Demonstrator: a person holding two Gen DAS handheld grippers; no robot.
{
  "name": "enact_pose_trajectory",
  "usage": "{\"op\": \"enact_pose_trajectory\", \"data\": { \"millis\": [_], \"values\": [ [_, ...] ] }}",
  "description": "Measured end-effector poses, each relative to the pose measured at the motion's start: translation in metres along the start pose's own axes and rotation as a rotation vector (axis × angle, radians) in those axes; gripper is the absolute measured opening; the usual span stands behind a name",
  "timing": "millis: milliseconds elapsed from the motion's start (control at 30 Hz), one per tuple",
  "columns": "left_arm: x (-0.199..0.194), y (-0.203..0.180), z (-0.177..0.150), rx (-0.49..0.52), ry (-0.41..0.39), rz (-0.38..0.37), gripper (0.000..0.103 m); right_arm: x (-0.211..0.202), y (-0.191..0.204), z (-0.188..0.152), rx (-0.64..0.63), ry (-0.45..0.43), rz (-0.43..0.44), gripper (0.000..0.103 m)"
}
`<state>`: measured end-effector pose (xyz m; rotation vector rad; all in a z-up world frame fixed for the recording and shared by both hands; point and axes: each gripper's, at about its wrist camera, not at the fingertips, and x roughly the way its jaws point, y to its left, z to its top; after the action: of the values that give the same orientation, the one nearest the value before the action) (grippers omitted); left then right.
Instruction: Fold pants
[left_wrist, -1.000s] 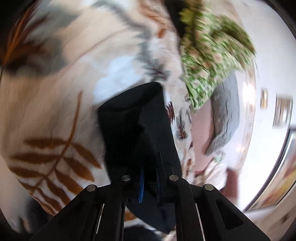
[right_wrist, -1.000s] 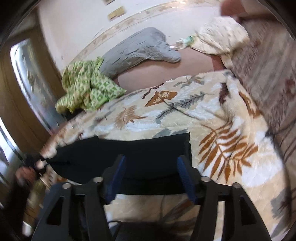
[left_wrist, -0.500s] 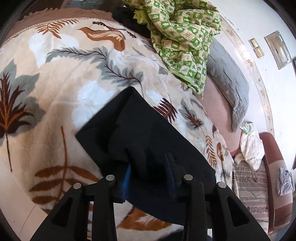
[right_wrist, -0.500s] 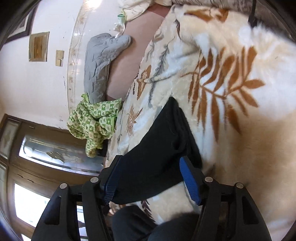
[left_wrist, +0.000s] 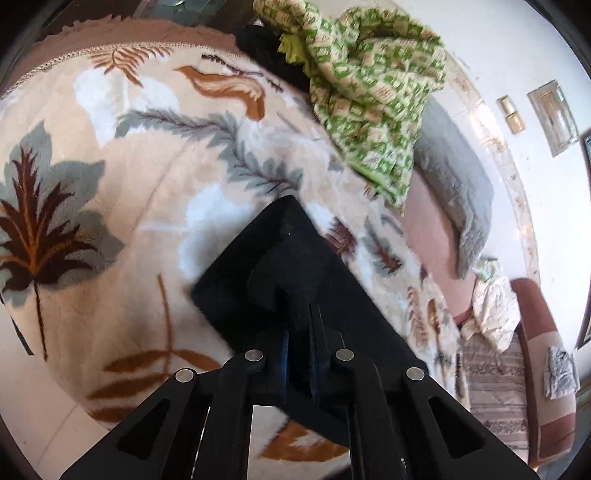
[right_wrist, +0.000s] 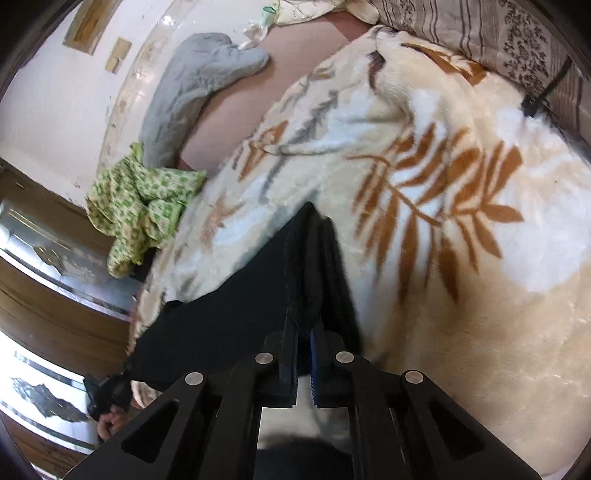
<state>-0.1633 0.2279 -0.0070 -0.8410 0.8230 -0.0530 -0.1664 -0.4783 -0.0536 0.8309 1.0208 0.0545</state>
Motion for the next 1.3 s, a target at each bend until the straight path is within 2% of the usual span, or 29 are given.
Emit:
{"op": "enact_pose_trajectory", "data": {
  "millis": [67,300,400,433,567,633,700,767,933,1033,1100,1133,1167,1267,1300],
  "values": [
    [0.013,0.011,-0.003,-0.011,0.038,0.026,0.006,0.001,-0.007,-0.003,0.019,0.0,0.01,0.003],
    [-0.003,0.005,-0.002,-0.022,0.002,-0.021,0.006,-0.009,0.002,-0.003,-0.006,-0.026,0.017,0.003],
    [0.009,0.005,-0.003,0.019,0.016,0.04,0.006,0.001,-0.007,-0.004,0.025,-0.002,-0.003,0.003],
    [0.013,0.009,-0.005,0.002,0.024,0.051,0.006,-0.001,-0.007,-0.004,0.029,-0.012,-0.002,0.003],
    [-0.005,0.008,-0.009,-0.029,-0.018,0.008,0.006,-0.012,0.0,-0.008,-0.002,-0.034,-0.02,0.003],
    [-0.008,0.011,-0.012,-0.026,-0.029,0.019,0.006,-0.009,-0.007,-0.008,0.007,-0.023,-0.024,0.003],
    [-0.002,0.02,-0.013,-0.031,-0.018,0.028,0.006,-0.006,-0.013,-0.008,0.035,-0.02,-0.006,0.002],
    [0.002,0.029,-0.014,-0.077,-0.007,0.012,0.006,-0.006,-0.01,-0.007,0.031,-0.027,-0.016,0.002],
    [0.01,0.019,-0.009,-0.009,0.003,0.043,0.009,-0.004,-0.01,-0.008,0.031,-0.021,-0.02,0.002],
    [0.012,0.015,-0.004,0.03,0.007,0.051,0.014,-0.004,-0.009,-0.008,0.049,-0.026,-0.013,0.003],
    [0.011,0.014,0.0,0.06,0.008,0.053,0.018,-0.01,-0.002,-0.007,0.014,-0.048,-0.06,0.009],
    [0.009,0.013,0.002,0.083,0.0,0.069,0.02,-0.017,0.011,-0.006,-0.039,-0.086,-0.149,0.016],
    [0.004,0.012,0.004,0.111,-0.021,0.104,0.023,-0.023,0.022,-0.004,-0.09,-0.12,-0.198,0.017],
    [-0.018,0.005,0.004,0.175,-0.155,0.269,0.046,-0.037,0.071,0.001,-0.252,-0.215,-0.26,0.022],
    [-0.027,0.001,0.002,0.189,-0.215,0.317,0.045,-0.036,0.103,0.002,-0.353,-0.238,-0.242,0.027]
  ]
}}
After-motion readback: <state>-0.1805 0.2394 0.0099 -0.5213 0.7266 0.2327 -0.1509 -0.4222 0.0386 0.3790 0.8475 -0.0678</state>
